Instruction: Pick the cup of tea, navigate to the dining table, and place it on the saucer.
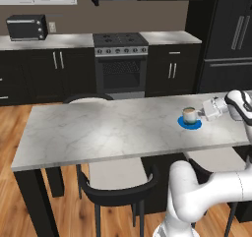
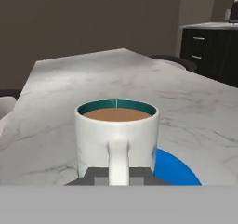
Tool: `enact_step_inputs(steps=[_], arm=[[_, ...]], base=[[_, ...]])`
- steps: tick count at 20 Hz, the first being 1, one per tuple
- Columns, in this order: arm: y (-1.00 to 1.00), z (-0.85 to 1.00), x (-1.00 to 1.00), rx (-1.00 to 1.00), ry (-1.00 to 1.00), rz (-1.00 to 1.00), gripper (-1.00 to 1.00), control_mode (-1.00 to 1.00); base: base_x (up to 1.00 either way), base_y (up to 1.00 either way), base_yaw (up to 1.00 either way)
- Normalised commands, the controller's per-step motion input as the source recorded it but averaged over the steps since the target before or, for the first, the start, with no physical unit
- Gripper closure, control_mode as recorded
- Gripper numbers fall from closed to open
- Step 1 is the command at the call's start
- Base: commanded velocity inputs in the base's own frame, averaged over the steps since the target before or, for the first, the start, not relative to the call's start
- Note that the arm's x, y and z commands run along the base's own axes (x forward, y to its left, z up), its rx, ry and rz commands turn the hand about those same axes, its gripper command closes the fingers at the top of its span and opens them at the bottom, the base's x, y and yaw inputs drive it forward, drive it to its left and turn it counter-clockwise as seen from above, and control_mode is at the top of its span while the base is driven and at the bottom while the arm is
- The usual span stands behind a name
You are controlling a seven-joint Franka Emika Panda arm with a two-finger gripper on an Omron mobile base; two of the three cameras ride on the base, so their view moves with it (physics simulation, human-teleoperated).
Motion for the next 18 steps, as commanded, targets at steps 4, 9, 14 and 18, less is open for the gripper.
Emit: enact_step_inputs(steps=[4,9,14,18], arm=[[-0.05,-0.02,0.27,0.04,0.00,0.00,1.00,-1.00],[-0.15,-0.06,0.23,0.01,0.00,0.00,1.00,-1.00],[-0.28,-0.11,0.17,0.00,0.00,0.00,1.00,-1.00],[-0.07,-0.16,0.19,0.00,0.00,0.00,1.00,-1.00]], base=[[0.00,0.00,0.00],[0.00,0.00,0.00],[0.00,0.00,0.00],[0.00,0.00,0.00]])
